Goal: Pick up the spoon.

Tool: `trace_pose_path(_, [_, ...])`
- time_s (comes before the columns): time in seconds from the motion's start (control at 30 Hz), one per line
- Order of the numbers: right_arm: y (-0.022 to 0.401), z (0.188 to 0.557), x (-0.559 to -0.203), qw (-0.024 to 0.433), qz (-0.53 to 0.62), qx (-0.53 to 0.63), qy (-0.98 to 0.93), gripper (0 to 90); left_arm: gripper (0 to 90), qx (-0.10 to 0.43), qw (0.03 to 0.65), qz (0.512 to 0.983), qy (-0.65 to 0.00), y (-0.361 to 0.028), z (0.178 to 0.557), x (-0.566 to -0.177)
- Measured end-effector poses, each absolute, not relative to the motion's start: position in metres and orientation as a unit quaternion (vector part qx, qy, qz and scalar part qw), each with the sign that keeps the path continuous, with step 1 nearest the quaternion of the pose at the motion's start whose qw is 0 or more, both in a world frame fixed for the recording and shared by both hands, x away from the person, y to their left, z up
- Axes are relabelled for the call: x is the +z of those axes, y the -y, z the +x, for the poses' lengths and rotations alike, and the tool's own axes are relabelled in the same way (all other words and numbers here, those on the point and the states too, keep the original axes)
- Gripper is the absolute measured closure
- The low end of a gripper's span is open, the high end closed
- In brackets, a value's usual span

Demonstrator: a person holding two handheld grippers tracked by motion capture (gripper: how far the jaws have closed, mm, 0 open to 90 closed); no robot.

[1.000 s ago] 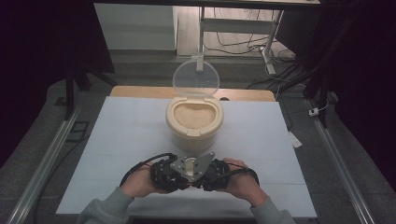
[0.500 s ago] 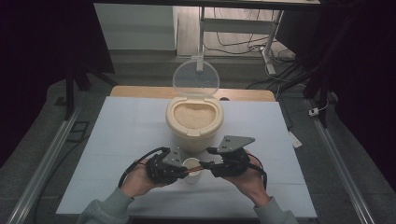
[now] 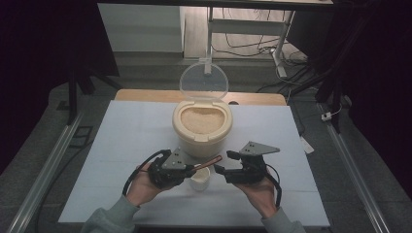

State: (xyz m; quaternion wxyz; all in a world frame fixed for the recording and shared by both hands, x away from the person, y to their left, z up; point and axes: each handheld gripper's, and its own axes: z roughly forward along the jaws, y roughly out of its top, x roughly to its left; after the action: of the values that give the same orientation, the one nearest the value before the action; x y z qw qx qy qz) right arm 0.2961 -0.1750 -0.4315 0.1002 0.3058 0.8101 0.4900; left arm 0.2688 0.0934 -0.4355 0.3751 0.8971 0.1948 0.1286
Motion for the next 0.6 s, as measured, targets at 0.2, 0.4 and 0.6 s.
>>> trace_pose_path(0.2, [0.166,0.296,-0.436,0.069,0.316,0.508,-0.799,33.4,78.3,0.135,0.381,0.894,-0.194,-0.091,0.267,-0.435])
trace_pose_path(0.4, [0.163,0.295,-0.438,0.049,0.329,0.532,-0.779,50.5,78.3,0.141,0.385,0.892,-0.191,-0.087,0.264,-0.436])
trace_pose_path(0.6, [0.168,0.295,-0.435,0.018,0.329,0.566,-0.756,61.3,78.5,0.148,0.383,0.892,-0.188,-0.088,0.262,-0.434])
